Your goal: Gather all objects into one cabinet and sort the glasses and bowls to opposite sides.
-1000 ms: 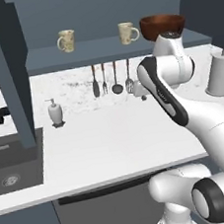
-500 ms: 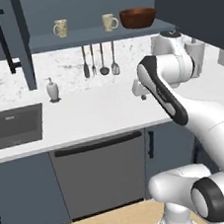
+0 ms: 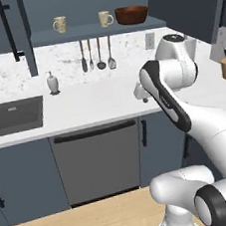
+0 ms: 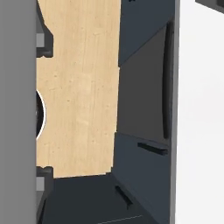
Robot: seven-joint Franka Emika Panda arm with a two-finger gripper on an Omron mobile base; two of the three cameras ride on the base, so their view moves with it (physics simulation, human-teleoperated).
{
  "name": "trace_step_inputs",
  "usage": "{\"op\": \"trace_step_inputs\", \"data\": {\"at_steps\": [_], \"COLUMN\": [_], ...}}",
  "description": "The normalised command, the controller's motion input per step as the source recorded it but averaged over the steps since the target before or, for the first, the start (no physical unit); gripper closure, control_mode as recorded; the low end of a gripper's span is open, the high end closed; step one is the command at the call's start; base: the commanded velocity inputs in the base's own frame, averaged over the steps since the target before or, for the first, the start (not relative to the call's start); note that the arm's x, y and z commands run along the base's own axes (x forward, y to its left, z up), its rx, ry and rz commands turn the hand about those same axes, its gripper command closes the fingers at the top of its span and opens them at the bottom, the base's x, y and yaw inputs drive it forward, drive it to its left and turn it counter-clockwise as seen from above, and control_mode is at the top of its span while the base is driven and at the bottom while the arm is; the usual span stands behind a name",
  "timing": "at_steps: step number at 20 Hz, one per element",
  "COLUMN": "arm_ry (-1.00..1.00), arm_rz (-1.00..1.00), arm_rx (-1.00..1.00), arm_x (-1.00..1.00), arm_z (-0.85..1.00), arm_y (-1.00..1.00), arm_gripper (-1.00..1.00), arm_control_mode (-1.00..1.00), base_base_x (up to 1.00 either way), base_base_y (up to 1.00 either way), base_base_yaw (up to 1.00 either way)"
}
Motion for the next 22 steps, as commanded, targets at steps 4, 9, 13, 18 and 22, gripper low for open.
{"op": "trace_step_inputs", "data": {"at_steps": [4, 9, 13, 18, 22], "arm_ry": [0.00, 0.00, 0.00, 0.00, 0.00], "arm_rz": [0.00, 0.00, 0.00, 0.00, 0.00], "arm_rx": [0.00, 0.00, 0.00, 0.00, 0.00], "arm_x": [0.00, 0.00, 0.00, 0.00, 0.00], "arm_z": [0.00, 0.00, 0.00, 0.00, 0.00], "arm_y": [0.00, 0.00, 0.00, 0.00, 0.00], "arm_gripper": [-1.00, -1.00, -1.00, -1.00, -1.00], "arm_control_mode": [1.00, 1.00, 1.00, 1.00, 1.00], "base_base_x": [-0.52, -0.38, -0.36, -0.35, -0.24], "base_base_y": [0.43, 0.76, 0.99, 1.00, 0.91], "base_base_yaw": [0.22, 0.23, 0.18, 0.19, 0.24]}}
